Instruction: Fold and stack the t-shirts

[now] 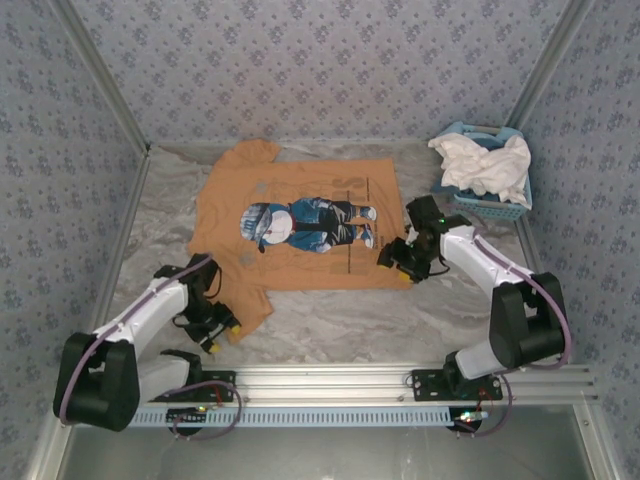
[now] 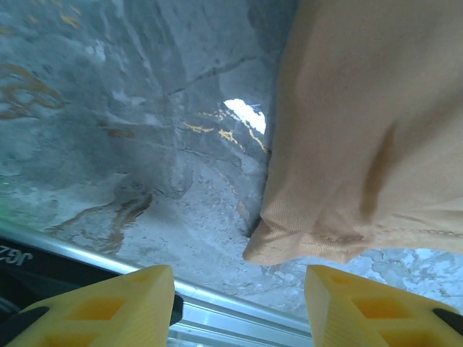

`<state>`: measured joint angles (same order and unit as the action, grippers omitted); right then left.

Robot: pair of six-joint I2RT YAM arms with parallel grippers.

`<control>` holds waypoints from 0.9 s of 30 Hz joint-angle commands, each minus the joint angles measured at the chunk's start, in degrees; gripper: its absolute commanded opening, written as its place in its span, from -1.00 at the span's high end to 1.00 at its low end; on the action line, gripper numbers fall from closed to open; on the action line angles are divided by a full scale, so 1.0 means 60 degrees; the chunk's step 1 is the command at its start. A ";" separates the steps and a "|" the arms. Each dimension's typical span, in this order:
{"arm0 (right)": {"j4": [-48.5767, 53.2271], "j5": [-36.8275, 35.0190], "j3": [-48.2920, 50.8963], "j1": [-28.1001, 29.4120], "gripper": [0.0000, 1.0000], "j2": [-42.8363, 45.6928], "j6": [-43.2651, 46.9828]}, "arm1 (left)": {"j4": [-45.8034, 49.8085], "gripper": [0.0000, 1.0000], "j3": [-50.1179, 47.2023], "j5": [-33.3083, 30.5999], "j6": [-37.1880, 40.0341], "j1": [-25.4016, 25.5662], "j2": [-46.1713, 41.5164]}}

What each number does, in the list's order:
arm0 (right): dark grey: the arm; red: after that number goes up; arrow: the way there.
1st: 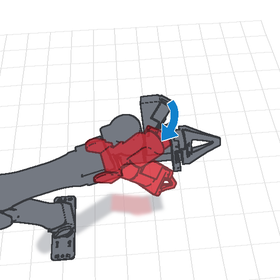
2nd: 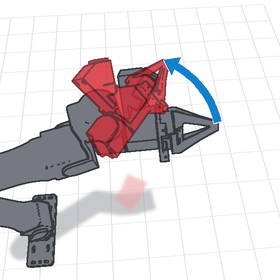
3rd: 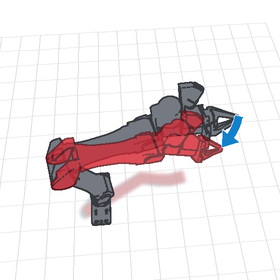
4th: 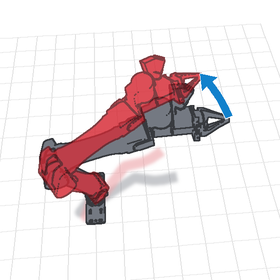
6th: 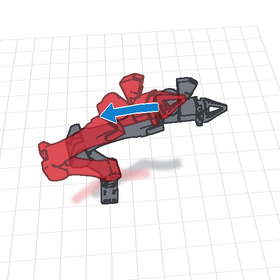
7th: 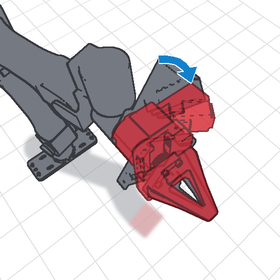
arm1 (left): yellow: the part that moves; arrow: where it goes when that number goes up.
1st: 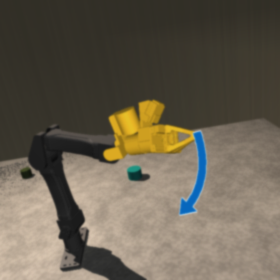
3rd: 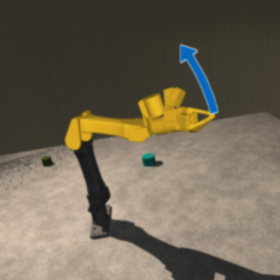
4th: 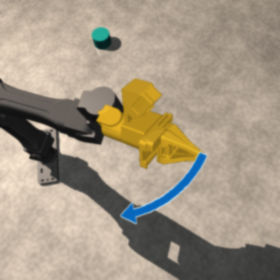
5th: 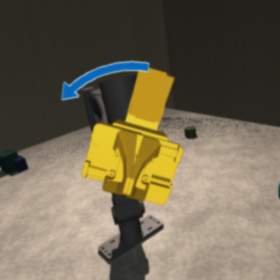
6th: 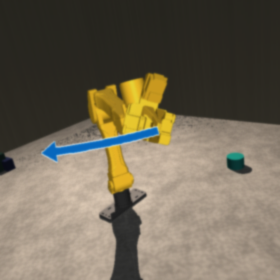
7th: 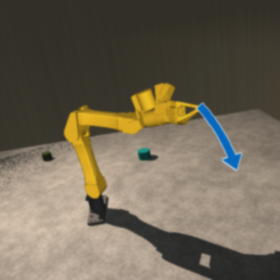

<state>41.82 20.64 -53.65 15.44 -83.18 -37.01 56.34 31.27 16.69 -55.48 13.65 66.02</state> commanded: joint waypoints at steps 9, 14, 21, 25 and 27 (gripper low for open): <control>-0.0035 -0.0053 0.1586 -0.1201 -0.06 0.1164 -0.0279 | -0.1964 1.00 -0.0399 -0.0092 -0.1021 0.0484 0.0726; -0.0529 -0.0370 0.1651 -0.1168 0.09 0.0625 -0.0579 | -0.1079 1.00 -0.0183 -0.0445 -0.0907 0.0523 0.0015; -0.1075 -0.0580 0.1623 -0.1157 0.27 -0.0039 -0.0740 | -0.0905 1.00 -0.0261 -0.0235 -0.0981 0.0523 -0.0375; -0.1438 -0.0739 0.1489 -0.1066 0.35 -0.0543 -0.0762 | -0.0769 1.00 -0.0245 -0.0205 -0.0892 0.0523 -0.0472; -0.1351 -0.0905 0.1342 -0.1040 0.44 -0.0776 -0.0723 | -0.0719 1.00 -0.0245 -0.0183 -0.0856 0.0523 -0.0506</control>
<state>34.37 17.32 -43.79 8.71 -86.35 -41.21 49.63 29.95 15.44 -60.73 16.53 63.83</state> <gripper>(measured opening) 0.287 0.041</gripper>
